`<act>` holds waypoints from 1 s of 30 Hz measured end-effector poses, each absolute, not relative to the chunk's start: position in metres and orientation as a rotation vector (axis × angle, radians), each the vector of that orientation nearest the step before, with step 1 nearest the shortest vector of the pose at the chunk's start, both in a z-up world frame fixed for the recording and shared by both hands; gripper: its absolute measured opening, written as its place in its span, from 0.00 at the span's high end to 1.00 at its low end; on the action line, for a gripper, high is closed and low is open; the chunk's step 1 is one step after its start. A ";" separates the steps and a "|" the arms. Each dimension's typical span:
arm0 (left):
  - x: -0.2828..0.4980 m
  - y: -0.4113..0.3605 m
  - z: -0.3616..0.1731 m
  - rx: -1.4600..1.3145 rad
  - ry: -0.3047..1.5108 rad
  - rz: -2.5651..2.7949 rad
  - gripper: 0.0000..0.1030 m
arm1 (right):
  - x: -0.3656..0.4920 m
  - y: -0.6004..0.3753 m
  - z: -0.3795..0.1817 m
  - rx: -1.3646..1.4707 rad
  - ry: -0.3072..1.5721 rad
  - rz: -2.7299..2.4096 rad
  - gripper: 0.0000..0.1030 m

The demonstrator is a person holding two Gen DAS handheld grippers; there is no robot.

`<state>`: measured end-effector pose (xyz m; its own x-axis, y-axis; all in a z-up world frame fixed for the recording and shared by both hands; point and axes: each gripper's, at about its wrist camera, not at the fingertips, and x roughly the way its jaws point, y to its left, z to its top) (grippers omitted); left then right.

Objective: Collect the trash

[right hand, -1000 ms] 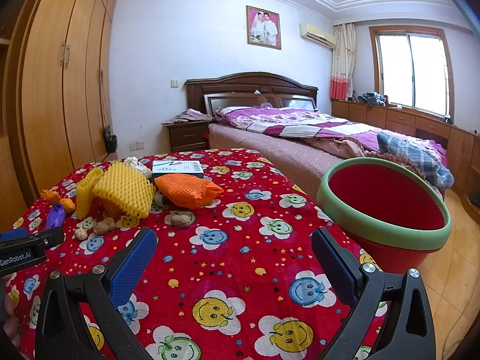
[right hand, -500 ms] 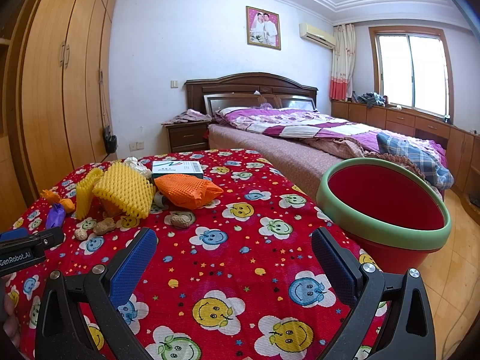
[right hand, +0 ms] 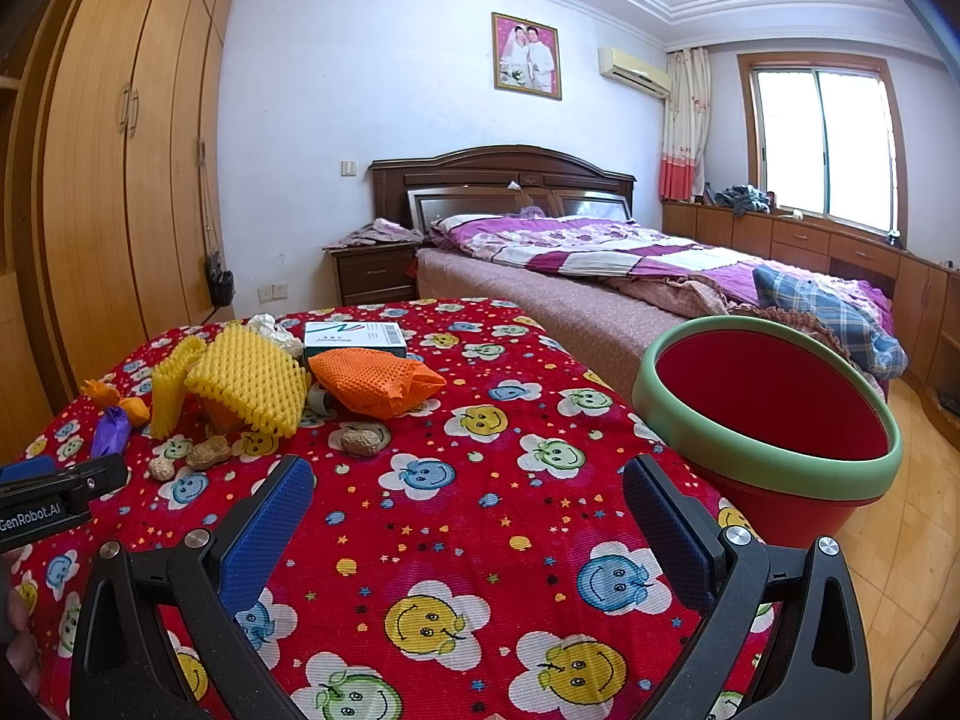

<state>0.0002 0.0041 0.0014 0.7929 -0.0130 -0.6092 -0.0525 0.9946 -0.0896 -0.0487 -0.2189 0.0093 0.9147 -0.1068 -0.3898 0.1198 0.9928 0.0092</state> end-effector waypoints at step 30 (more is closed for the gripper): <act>0.000 0.004 0.001 -0.105 0.656 0.021 0.11 | -0.048 -0.218 0.010 0.032 0.401 -0.119 0.01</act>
<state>0.0001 0.0043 0.0012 0.7923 -0.0142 -0.6100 -0.0523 0.9945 -0.0911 -0.0484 -0.2183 0.0096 0.9140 -0.1092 -0.3908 0.1218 0.9925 0.0077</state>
